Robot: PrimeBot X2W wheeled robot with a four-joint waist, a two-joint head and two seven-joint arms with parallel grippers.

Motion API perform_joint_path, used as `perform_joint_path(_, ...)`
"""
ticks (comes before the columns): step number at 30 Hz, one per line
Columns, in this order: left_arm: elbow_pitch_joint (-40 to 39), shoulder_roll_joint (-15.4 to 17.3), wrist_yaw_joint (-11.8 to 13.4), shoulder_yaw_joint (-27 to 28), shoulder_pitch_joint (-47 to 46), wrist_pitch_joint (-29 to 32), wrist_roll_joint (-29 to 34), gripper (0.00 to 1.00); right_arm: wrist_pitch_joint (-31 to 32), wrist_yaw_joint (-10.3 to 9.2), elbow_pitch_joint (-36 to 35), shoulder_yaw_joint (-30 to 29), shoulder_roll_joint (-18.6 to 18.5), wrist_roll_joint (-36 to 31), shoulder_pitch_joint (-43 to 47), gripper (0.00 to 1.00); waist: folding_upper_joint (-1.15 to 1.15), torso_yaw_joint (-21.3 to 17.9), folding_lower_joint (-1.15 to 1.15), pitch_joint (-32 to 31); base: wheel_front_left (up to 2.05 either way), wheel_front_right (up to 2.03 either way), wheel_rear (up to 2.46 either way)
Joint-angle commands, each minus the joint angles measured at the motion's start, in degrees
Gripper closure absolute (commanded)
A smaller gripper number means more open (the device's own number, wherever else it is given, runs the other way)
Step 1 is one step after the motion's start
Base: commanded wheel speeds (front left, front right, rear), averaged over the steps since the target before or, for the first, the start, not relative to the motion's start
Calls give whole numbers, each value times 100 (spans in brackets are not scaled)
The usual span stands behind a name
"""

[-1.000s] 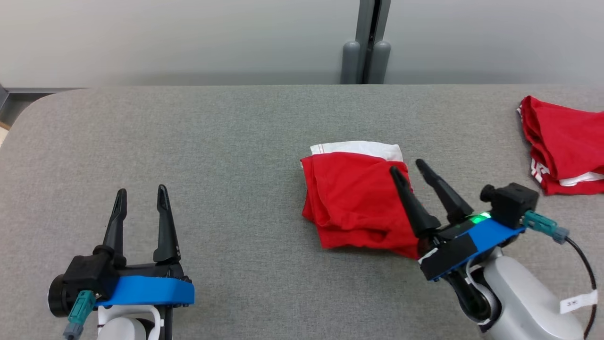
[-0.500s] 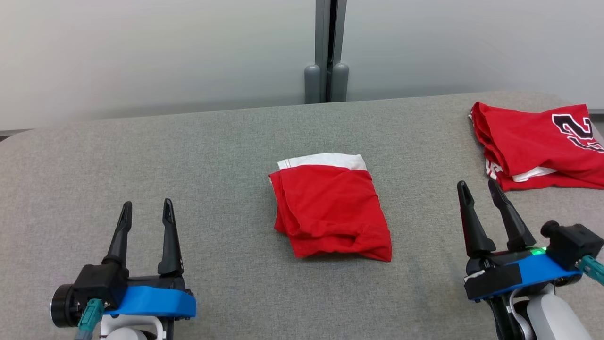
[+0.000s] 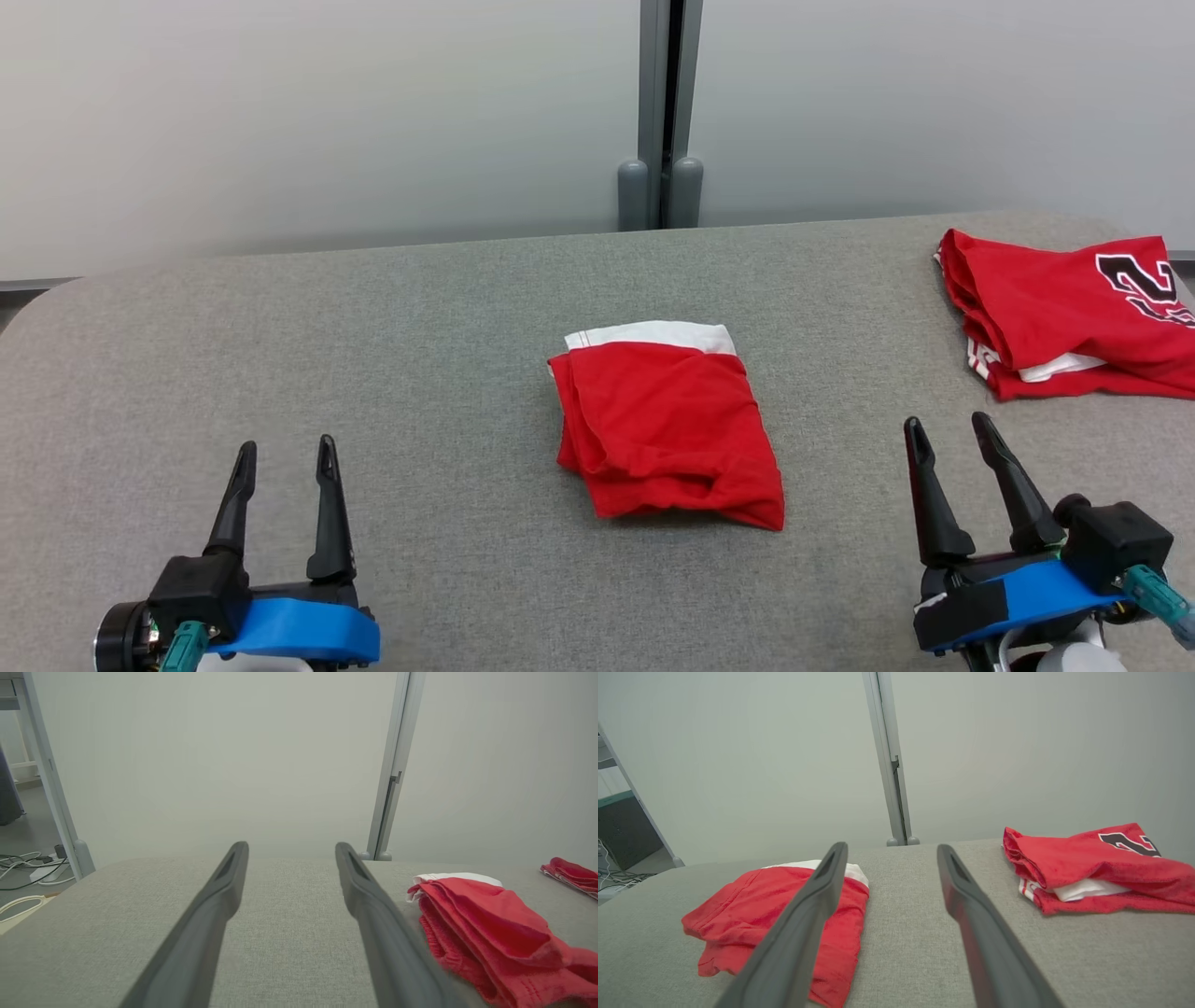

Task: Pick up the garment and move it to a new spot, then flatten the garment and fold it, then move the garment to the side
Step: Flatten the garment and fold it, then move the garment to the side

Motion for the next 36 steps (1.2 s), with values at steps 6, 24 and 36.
perform_joint_path(6, 38, 19, 92, 51, 95, -25, 59, 0, 217, 1, -315, -47, 186, -401, 211, 0, 0, 91, 0, -41, 0, 0, 0)
perform_joint_path(24, 52, 19, 104, 84, 71, -25, 48, 0, 401, 1, -459, -68, 283, -510, 326, 0, 0, 154, 0, -21, 0, 0, 0)
perform_joint_path(36, 26, 23, 95, 109, -40, -25, 41, 0, 410, 1, -327, 38, 199, -548, -154, 0, 0, 197, 0, 123, 0, 0, 0)
